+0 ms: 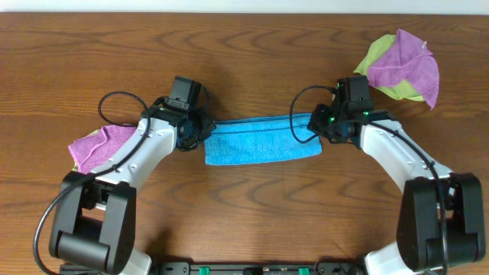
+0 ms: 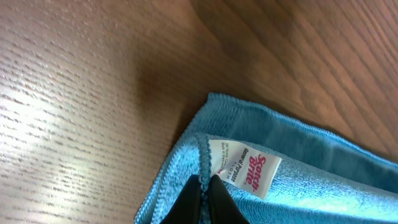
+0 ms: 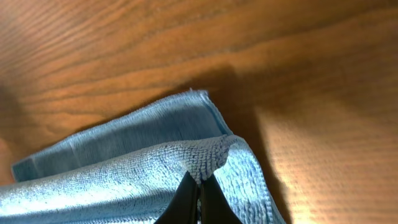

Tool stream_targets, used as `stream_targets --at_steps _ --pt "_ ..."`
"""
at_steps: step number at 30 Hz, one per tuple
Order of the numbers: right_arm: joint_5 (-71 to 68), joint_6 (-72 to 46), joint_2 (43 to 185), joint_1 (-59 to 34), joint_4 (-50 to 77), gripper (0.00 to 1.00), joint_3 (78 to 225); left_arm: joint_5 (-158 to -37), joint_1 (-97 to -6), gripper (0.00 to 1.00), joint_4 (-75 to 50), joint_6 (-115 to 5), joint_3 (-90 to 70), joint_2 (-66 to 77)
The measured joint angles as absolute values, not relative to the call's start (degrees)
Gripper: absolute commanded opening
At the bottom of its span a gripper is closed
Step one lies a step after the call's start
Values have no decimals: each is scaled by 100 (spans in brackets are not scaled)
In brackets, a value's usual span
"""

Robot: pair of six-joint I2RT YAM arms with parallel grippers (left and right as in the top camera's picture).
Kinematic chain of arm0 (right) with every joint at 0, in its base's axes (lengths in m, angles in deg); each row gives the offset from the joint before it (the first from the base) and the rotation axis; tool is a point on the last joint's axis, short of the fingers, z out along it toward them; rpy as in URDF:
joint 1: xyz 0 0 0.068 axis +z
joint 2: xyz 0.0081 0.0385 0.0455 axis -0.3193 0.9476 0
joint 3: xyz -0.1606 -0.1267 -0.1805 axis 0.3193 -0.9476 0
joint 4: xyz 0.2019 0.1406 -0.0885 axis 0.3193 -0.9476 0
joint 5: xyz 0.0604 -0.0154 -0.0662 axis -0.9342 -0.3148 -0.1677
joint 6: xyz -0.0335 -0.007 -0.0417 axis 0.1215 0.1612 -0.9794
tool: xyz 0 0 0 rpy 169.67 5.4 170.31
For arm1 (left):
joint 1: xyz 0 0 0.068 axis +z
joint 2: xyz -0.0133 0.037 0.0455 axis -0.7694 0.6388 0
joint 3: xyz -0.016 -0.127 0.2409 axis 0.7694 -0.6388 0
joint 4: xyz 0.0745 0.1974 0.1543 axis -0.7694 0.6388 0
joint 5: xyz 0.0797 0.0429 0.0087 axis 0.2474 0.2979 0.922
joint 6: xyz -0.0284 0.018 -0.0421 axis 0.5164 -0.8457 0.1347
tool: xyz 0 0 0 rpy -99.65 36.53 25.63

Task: Fold the cloth
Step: 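Lower the folded edge onto the cloth, holding the strip with both grippers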

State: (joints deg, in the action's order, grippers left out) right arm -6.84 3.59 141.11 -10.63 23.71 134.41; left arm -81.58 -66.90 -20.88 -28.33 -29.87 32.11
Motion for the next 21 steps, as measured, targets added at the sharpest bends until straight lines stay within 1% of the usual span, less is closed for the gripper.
stream_targets --at_steps 5,21 --pt "-651 354 14135 -1039 2621 1 13441 -8056 -6690 6 -2234 -2857 -2987 3267" --pt "-380 346 14288 -948 2686 1 13445 -7992 -6690 6 -2741 -2964 -2987 3720"
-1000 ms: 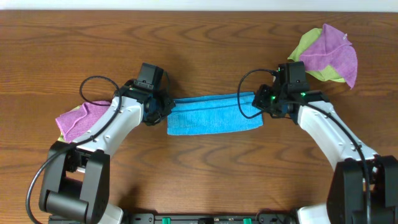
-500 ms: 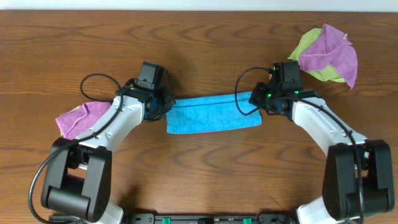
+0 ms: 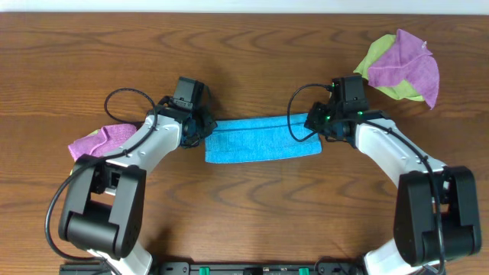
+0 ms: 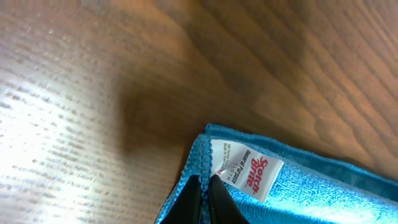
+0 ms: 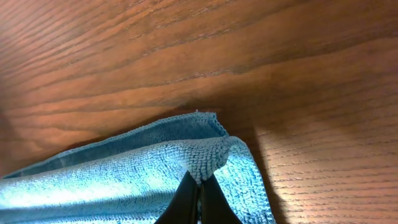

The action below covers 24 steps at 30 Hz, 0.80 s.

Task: Fold the cloth
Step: 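Lower the folded edge onto the cloth, holding the strip with both grippers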

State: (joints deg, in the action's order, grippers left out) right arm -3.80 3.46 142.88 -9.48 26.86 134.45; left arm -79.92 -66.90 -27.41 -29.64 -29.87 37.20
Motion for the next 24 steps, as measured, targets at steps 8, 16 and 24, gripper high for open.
stream_targets --at_steps 8,16,24 --pt "-243 346 14288 -939 2682 1 13445 -7992 -6690 6 -2886 -3010 -2987 3720" --pt "146 298 14288 -941 2712 29 13445 -7691 -6642 37 -2945 -3257 -2987 3720" --pt "254 339 14288 -941 2723 66 13449 -7619 -6642 54 -2945 -3403 -2987 3720"
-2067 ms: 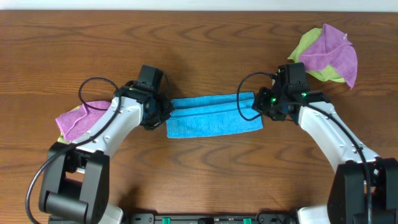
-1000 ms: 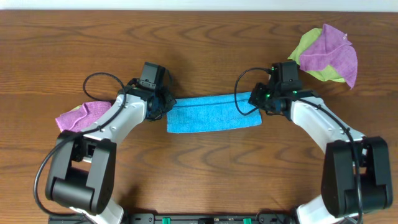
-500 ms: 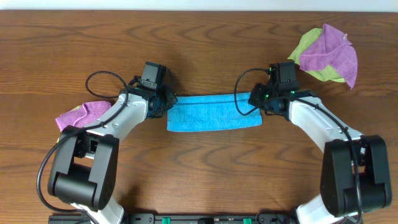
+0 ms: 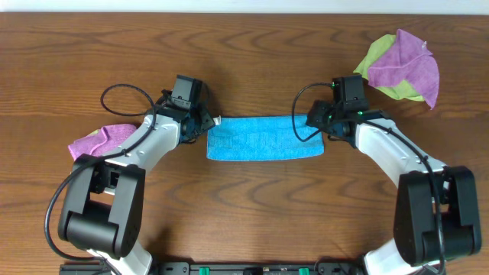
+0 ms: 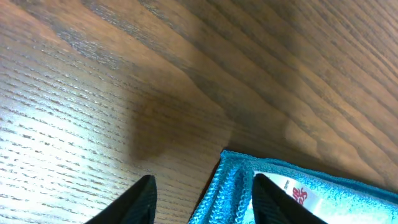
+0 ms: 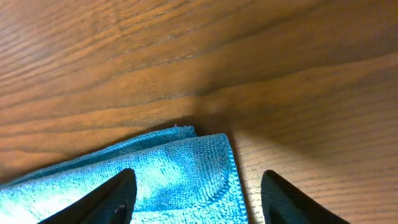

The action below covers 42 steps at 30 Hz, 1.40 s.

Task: Fold the cloth
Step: 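Lower the folded edge onto the cloth, holding the strip with both grippers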

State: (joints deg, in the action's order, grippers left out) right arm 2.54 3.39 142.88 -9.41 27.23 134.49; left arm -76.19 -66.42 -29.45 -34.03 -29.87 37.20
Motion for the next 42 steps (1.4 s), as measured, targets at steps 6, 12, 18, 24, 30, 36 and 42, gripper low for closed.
stream_targets --at_steps 6,12,18,24,30,36,42 --pt "251 663 14082 -941 2527 70 13449 -7599 -6618 67 -2571 -3541 -2901 3720" --pt "223 1321 13151 -1094 1351 75 13482 -7540 -6550 81 -1458 -3865 -2198 3584" --pt "-304 1841 12874 -1542 439 68 13493 -7544 -6548 97 -462 -4383 -1472 3554" --pt "-990 2116 12878 -1977 2 71 13493 -7780 -6545 95 -147 -4831 -1162 3547" --pt "-1515 2053 12876 -2224 444 84 13100 -8130 -6545 95 -112 -5071 -1135 3549" --pt "-2197 2042 12878 -2366 1735 79 11849 -8303 -6545 90 -110 -5145 -1135 3547" --pt "-2651 2197 12867 -2377 2682 75 11104 -8388 -6600 74 -206 -5253 -1135 3547"
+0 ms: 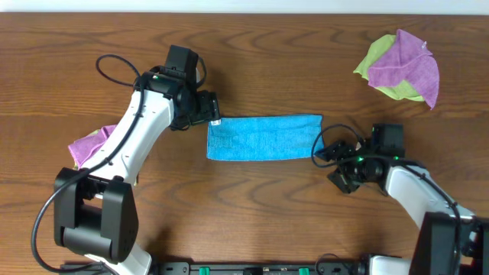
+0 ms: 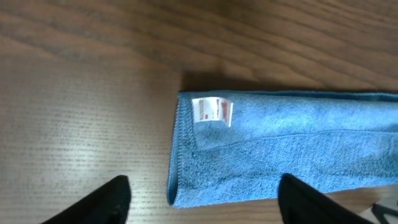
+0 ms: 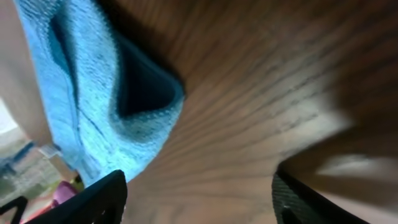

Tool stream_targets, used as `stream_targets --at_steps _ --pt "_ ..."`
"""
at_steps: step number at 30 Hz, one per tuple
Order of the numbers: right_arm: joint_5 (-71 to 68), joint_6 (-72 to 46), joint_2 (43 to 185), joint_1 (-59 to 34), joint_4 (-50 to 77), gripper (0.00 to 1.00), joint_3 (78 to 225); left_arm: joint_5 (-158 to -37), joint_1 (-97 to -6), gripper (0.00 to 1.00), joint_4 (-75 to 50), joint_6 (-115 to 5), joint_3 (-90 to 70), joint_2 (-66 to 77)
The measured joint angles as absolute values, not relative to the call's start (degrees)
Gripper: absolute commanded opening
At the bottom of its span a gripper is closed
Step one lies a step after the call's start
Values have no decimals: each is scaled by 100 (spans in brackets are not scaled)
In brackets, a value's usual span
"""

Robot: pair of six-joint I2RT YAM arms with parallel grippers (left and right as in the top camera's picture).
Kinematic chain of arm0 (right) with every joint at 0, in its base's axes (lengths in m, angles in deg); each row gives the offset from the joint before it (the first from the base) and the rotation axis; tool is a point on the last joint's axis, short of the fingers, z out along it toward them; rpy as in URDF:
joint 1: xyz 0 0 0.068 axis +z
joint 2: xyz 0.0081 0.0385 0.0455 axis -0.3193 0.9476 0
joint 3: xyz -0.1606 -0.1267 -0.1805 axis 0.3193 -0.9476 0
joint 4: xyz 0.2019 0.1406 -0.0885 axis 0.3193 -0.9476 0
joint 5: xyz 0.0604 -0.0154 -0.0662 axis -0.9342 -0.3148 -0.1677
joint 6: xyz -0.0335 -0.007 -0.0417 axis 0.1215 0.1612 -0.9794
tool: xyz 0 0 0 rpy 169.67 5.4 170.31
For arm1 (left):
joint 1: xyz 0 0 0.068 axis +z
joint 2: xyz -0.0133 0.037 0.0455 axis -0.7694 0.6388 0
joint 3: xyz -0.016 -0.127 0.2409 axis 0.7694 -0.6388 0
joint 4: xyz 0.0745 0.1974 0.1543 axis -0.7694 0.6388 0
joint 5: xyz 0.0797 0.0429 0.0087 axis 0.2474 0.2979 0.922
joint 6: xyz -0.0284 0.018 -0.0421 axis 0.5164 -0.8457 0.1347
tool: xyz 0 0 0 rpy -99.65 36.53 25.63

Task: Fold the cloth
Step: 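Lower the folded edge onto the cloth, holding the strip with both grippers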

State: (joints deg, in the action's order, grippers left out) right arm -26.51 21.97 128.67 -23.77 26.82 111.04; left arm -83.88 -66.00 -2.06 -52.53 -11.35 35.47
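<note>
The blue cloth (image 1: 264, 137) lies flat on the wooden table as a long folded strip, its white label (image 2: 212, 112) at the left end. My left gripper (image 1: 212, 113) hovers open just above the strip's upper left corner, holding nothing; the left wrist view shows the strip's left end (image 2: 273, 146) below it. My right gripper (image 1: 327, 156) is low over the table, open and empty, close to the strip's right end (image 3: 106, 93), which shows as a looped fold in the right wrist view.
A purple and green cloth pile (image 1: 400, 66) lies at the far right of the table. Another purple and green cloth (image 1: 90, 144) sits at the left, under my left arm. Black cables loop off both wrists.
Both grippers have drawn away from the strip's far corners. The left one has risen and sits higher over the left end. The right one has moved to the near side of the right end.
Both grippers were shut on the cloth's two corners, holding them over the lower layer. They carried the corners to the far edge. Then both stood open with the cloth lying as a flat strip. Now both are clear of it.
</note>
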Motion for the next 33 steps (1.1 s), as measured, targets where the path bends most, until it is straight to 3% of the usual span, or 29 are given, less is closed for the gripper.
stream_targets --at_steps 16,19,26,28,33 --pt "-2417 2400 12913 -2338 3722 68 10990 -8427 -6996 73 -691 -5687 -1135 3549" --pt "-2378 2531 13057 -2257 4041 65 10988 -8425 -6996 59 -763 -5771 -1135 3549" --pt "-2446 2816 13372 -1949 4540 63 11006 -8427 -6996 12 -835 -5926 -1135 3549" --pt "-2448 2850 13398 -1885 4586 63 11017 -8434 -6996 6 -840 -5937 -1135 3549" --pt "-2417 2934 13416 -1837 4594 61 11028 -8430 -6998 6 -844 -5939 -1135 3648"
